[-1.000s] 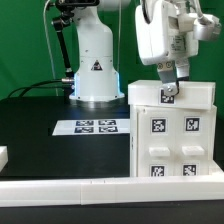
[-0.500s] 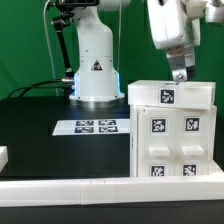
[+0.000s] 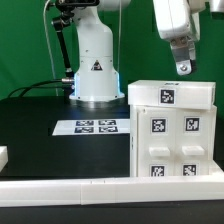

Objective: Assemble cabinet

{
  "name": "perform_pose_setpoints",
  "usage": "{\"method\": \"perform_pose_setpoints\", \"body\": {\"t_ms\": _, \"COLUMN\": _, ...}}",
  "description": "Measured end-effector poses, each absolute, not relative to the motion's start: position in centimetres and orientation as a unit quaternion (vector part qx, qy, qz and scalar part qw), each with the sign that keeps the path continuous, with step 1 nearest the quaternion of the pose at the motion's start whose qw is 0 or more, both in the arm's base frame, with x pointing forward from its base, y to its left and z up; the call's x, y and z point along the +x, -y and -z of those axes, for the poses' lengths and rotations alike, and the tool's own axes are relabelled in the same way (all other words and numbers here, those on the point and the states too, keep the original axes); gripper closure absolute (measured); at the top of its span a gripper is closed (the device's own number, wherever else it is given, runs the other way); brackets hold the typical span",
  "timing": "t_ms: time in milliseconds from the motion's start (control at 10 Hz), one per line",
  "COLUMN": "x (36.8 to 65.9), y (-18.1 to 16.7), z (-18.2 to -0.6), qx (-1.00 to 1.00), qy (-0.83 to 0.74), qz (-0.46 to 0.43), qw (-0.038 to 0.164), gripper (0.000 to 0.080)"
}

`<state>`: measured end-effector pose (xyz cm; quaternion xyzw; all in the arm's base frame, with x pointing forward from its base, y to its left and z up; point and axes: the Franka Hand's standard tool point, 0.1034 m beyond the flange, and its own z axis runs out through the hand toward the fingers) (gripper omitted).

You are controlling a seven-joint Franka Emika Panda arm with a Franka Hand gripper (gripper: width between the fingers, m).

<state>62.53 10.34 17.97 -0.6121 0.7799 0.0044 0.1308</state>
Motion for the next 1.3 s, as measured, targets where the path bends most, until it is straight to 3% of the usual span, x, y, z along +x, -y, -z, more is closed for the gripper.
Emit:
{"method": "perform_pose_setpoints", "body": {"t_ms": 500, "x": 62.75, "y": -10.26, "z": -18.36, "qx": -0.845, "qy": -0.522, "qz": 0.015, "qw": 0.115, "gripper": 0.0003}}
{"method": "perform_pose_setpoints", "body": {"t_ms": 1100, "x": 62.78, "y": -10.29, "z": -18.35, "qx": -0.945, "qy": -0.312, "qz": 0.031, "qw": 0.095, "gripper": 0.0003}}
{"method": "perform_pose_setpoints", "body": {"t_ms": 1300, "x": 62.83, "y": -10.3, "z": -18.48, "qx": -0.989, "qy": -0.136, "qz": 0.04, "qw": 0.047, "gripper": 0.0003}}
